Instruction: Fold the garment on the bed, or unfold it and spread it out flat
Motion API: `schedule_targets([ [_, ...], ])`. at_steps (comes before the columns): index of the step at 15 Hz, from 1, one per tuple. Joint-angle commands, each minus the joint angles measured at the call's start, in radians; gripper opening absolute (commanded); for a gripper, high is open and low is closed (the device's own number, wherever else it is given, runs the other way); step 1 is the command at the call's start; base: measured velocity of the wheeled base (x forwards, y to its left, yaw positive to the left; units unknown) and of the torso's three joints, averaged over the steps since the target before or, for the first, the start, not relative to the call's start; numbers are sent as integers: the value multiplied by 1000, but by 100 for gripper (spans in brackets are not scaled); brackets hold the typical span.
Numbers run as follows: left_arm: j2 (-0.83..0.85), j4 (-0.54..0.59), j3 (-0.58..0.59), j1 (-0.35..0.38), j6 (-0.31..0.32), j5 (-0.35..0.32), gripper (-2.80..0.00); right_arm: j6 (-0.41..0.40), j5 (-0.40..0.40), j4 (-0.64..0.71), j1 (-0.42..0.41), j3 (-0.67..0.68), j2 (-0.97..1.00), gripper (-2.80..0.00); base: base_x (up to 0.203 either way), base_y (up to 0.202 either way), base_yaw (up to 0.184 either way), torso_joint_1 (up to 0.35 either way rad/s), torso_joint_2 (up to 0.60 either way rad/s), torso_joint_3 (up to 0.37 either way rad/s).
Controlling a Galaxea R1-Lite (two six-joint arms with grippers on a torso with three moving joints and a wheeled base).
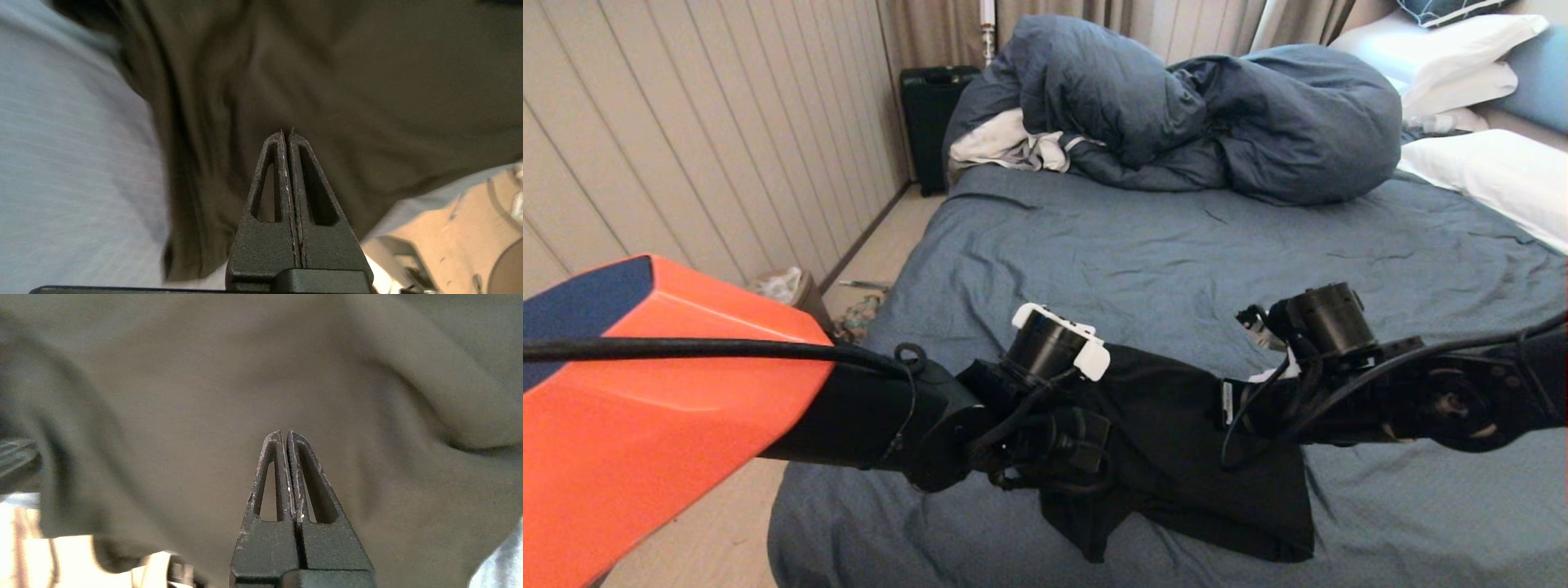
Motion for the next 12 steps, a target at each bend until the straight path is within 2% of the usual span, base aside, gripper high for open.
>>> schedule_targets([
  [1,59,-11,9,5,-3,2,-280,-8,-22,-2,-1,8,61,-280,0,0,0,0,0,0],
  [4,94,-92,63,9,2,1,-280,-23,-85,-71,11,24,136,-280,0,0,0,0,0,0],
  [8,74,-130,113,59,22,-8,-280,-47,-94,-89,-5,27,186,-280,0,0,0,0,0,0],
  [10,32,-113,129,61,49,-12,-280,-88,-107,-90,-68,25,196,-280,0,0,0,0,0,0],
  [12,-2,-109,143,61,88,-13,-280,-108,-108,-89,-97,18,182,-280,0,0,0,0,0,0],
])
